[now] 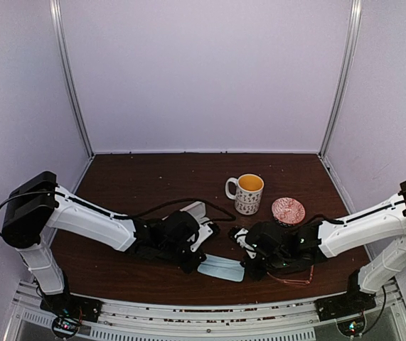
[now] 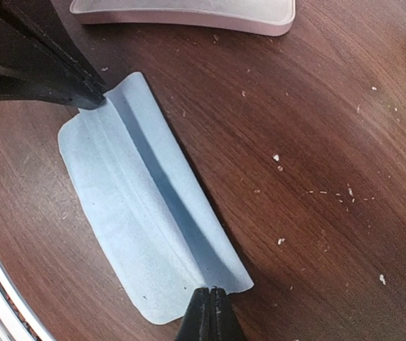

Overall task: Organize the sunglasses
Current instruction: Fold the glasses cleaning cloth at the center of the board.

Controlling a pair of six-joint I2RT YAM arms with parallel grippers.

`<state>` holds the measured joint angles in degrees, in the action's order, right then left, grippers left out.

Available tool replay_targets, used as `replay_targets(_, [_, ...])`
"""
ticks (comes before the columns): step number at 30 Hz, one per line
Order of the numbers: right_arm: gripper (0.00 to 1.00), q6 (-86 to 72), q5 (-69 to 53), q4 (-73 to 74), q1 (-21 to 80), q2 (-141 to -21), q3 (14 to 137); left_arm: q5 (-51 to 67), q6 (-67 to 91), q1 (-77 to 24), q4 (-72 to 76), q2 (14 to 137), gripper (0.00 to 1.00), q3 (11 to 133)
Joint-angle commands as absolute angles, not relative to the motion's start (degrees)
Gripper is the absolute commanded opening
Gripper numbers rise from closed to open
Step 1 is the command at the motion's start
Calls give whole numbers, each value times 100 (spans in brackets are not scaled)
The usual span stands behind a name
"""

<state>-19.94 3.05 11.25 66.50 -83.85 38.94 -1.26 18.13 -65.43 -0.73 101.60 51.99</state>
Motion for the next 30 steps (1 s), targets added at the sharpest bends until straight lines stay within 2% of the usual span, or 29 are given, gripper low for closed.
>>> replay_targets(1, [0,-2088,407,1248,6699,-8277,3827,-211,1828,-6574,-110,10104,0,5220])
replay_targets(30, [0,-2146,177,1260,6823,-8286,3787,-176,1767,-6609,-187,10283,0,5388])
